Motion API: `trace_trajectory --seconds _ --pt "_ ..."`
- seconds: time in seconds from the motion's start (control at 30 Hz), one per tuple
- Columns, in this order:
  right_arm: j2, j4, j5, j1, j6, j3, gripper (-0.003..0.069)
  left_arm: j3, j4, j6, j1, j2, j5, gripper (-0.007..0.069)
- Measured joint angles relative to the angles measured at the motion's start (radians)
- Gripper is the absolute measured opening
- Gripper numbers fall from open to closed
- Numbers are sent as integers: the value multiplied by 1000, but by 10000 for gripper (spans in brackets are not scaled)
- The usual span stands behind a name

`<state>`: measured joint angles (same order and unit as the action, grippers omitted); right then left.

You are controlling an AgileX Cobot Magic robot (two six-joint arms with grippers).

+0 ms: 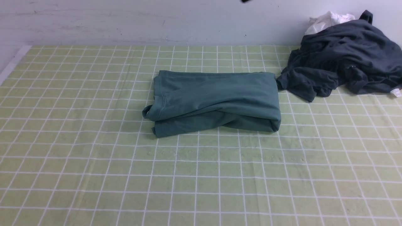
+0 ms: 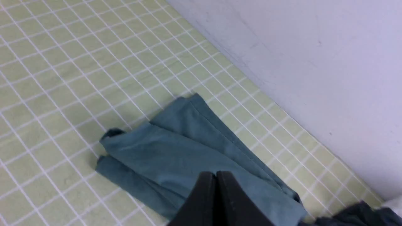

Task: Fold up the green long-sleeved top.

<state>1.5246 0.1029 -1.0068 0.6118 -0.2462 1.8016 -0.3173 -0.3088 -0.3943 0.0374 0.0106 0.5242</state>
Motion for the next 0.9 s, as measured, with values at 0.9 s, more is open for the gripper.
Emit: trace_trajectory --seconds 0.9 --pt "-1093 -227 1309 -5 71 -1772 -16 9 35 -4 65 4 -28 -4"
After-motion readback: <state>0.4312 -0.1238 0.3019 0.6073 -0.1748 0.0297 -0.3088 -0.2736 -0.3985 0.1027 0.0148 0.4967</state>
